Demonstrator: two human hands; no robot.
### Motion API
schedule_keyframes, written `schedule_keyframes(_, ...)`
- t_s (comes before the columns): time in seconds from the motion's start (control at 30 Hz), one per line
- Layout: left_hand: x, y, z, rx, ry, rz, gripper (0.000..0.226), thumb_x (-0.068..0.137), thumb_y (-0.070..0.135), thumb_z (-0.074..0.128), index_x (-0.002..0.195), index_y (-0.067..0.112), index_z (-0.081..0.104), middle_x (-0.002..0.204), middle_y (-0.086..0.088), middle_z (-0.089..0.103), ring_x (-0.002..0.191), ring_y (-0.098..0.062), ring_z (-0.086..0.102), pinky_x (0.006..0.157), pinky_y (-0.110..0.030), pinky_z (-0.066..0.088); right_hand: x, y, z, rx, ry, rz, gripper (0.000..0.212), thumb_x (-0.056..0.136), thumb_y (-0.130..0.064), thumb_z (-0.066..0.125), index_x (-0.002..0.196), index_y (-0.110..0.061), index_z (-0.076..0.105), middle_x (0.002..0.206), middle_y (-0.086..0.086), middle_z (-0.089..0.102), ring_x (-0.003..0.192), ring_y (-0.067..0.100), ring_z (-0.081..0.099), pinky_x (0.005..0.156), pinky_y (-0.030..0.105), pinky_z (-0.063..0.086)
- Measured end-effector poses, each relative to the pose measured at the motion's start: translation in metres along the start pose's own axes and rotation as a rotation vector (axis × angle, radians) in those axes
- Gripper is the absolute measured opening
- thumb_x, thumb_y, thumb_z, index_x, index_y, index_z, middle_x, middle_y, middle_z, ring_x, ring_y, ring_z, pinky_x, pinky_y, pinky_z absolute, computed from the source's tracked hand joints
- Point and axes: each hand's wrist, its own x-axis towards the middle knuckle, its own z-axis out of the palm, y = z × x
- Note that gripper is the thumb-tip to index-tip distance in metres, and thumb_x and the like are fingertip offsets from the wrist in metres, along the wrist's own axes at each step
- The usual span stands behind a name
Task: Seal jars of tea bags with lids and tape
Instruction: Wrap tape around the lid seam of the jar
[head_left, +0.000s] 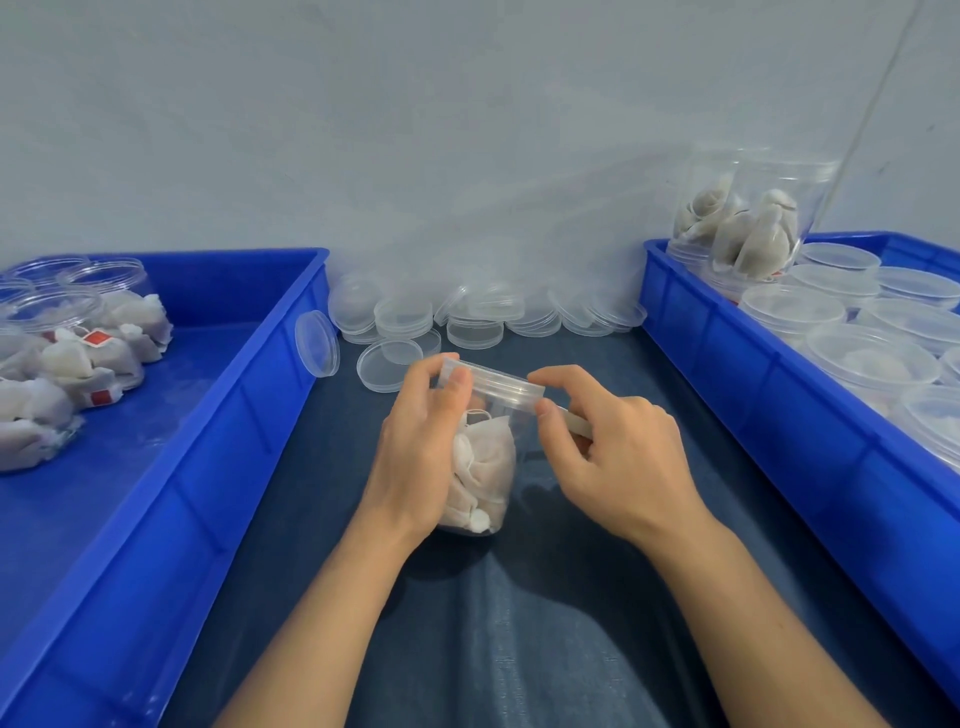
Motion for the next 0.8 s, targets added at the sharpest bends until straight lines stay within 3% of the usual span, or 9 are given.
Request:
schedule_keyframes(0.07, 0.000, -0.002, -0.002, 0.020, -0.020, -0.020, 0.061, 0.082, 0.079, 0.055, 0.128, 0.038, 0.052, 0.113, 0.019, 0.073, 0.110, -0.005, 0.071, 0.104, -0.040, 0.053, -0.001, -0.001, -0.001, -0.014, 0.014, -0.007, 0.036, 0.098, -0.053, 0.032, 0.122, -0.041, 0.056, 0.049, -0.011, 0.050, 0.051, 0.015, 0.052, 0.058, 0.033, 0.044)
schedule_keyframes(0.17, -0.002, -0.001, -0.003, 0.136, -0.034, -0.018, 0.053, 0.080, 0.082, 0.057, 0.116, 0.044, 0.046, 0.111, 0.022, 0.070, 0.106, -0.001, 0.069, 0.098, -0.037, 0.053, -0.002, -0.002, -0.001, -0.031, 0.030, -0.014, 0.037, 0.098, -0.052, 0.033, 0.122, -0.040, 0.059, 0.048, -0.011, 0.047, 0.050, 0.014, 0.051, 0.055, 0.033, 0.044)
schedule_keyframes(0.33, -0.003, 0.006, -0.003, 0.310, 0.101, 0.086, 0.040, 0.084, 0.075, 0.056, 0.103, 0.040, 0.063, 0.108, 0.016, 0.071, 0.097, -0.002, 0.068, 0.086, -0.032, 0.054, -0.003, -0.009, -0.002, -0.052, 0.055, -0.013, 0.042, 0.098, -0.054, 0.033, 0.119, -0.033, 0.063, 0.048, -0.014, 0.044, 0.051, 0.019, 0.053, 0.058, 0.036, 0.048)
schedule_keyframes(0.5, -0.009, 0.008, -0.001, 0.426, 0.144, 0.146, 0.033, 0.087, 0.070, 0.055, 0.101, 0.042, 0.065, 0.100, 0.029, 0.073, 0.094, 0.006, 0.069, 0.081, -0.028, 0.053, -0.006, -0.021, -0.001, -0.101, 0.094, -0.028, 0.044, 0.099, -0.052, 0.035, 0.117, -0.026, 0.066, 0.053, -0.008, 0.054, 0.050, 0.023, 0.057, 0.054, 0.036, 0.048)
schedule_keyframes(0.7, -0.006, 0.006, -0.001, 0.365, 0.103, 0.060, 0.052, 0.083, 0.078, 0.055, 0.112, 0.037, 0.063, 0.104, 0.026, 0.073, 0.101, -0.001, 0.069, 0.092, -0.040, 0.056, -0.005, -0.022, -0.004, -0.028, 0.019, -0.001, 0.046, 0.091, -0.042, 0.028, 0.124, -0.034, 0.059, 0.055, -0.012, 0.044, 0.058, 0.022, 0.053, 0.061, 0.040, 0.047)
schedule_keyframes(0.8, -0.004, 0.004, -0.004, 0.281, 0.105, 0.035, 0.049, 0.085, 0.075, 0.054, 0.109, 0.034, 0.064, 0.103, 0.026, 0.071, 0.098, 0.001, 0.067, 0.084, -0.032, 0.050, -0.004, -0.019, -0.006, 0.024, -0.025, -0.011, 0.045, 0.091, -0.044, 0.027, 0.126, -0.040, 0.054, 0.053, -0.011, 0.046, 0.056, 0.019, 0.050, 0.061, 0.038, 0.044)
